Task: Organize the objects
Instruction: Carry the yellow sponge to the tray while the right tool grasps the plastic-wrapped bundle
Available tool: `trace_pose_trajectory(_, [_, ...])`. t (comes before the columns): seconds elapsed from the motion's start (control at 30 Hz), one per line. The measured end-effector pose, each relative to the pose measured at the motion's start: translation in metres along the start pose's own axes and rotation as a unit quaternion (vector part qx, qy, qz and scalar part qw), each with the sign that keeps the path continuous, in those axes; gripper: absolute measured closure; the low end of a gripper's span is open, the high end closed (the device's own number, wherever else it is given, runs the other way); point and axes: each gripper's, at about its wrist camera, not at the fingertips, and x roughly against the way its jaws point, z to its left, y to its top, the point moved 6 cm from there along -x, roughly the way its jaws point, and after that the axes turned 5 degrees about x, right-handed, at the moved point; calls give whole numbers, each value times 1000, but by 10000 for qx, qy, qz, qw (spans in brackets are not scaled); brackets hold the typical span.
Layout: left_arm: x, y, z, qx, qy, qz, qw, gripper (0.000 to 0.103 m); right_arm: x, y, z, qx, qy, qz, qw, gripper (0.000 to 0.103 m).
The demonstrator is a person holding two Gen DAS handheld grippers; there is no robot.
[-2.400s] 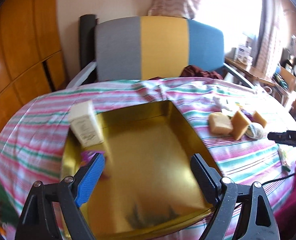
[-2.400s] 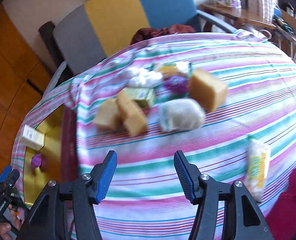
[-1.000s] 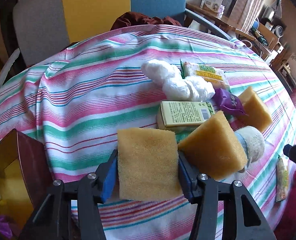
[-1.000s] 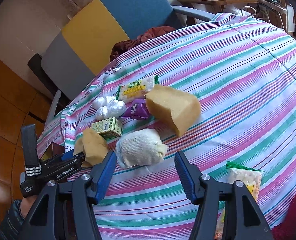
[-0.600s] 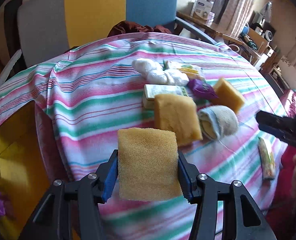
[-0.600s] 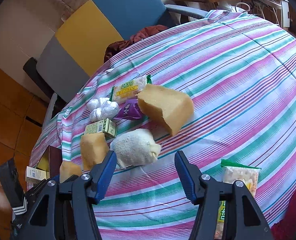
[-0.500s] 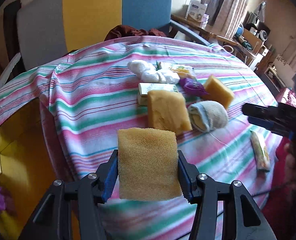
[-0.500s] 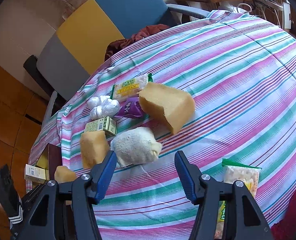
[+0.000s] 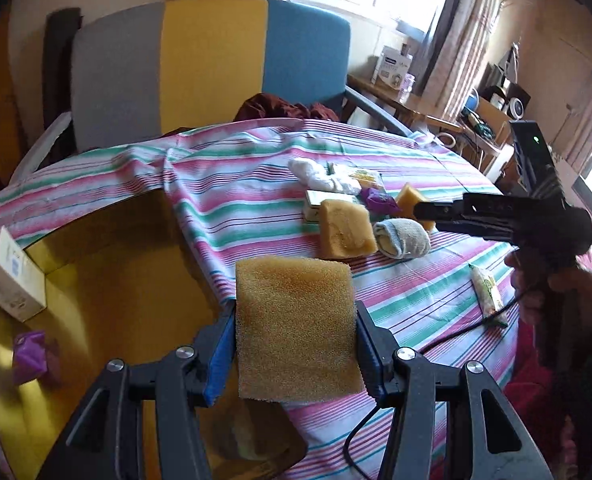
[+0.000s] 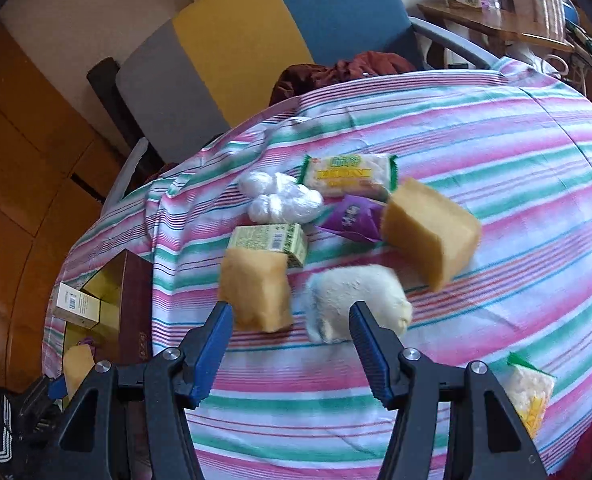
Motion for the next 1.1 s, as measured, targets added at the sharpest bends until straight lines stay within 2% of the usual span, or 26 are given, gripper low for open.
trace_pose_trajectory(0.13, [11, -7, 26, 268, 73, -46, 9996, 49, -31, 30, 28, 464, -76, 125, 9988, 42])
trace_pose_trajectory(0.27, [22, -16, 51, 520, 147, -98, 9985, 49, -65, 62, 43, 863, -345, 232, 9954, 42])
trace_pose_trajectory(0.37, [31, -22, 69, 683, 237, -144, 9973, 49, -92, 83, 47, 1188, -693, 314, 9900, 42])
trace_pose_trajectory(0.5, [39, -30, 91, 938, 287, -162, 9950, 49, -132, 98, 43, 1482, -1064, 702, 9807, 42])
trace_pose_trajectory(0.57, [39, -33, 98, 1056, 305, -132, 9939, 49, -151, 103, 35, 1563, -1384, 829, 9744, 42])
trace_pose_trajectory(0.6, [39, -35, 101, 1099, 316, -119, 9934, 49, -158, 104, 32, 1583, -1411, 883, 9733, 43])
trace_pose_trajectory(0.67, [38, -37, 105, 1170, 323, -106, 9926, 49, -169, 104, 31, 1720, -1558, 914, 9684, 57])
trace_pose_trajectory(0.7, [38, -38, 105, 1189, 314, -94, 9924, 49, -170, 106, 32, 1784, -1633, 851, 9666, 60])
trace_pose_trajectory(0.83, [37, -42, 109, 1243, 320, -80, 9917, 49, -162, 113, 48, 1921, -1518, 656, 9673, 63])
trace_pose_trajectory(1.1, [40, -46, 109, 1286, 331, -105, 9911, 49, -124, 100, 106, 2008, -676, 297, 9769, 63])
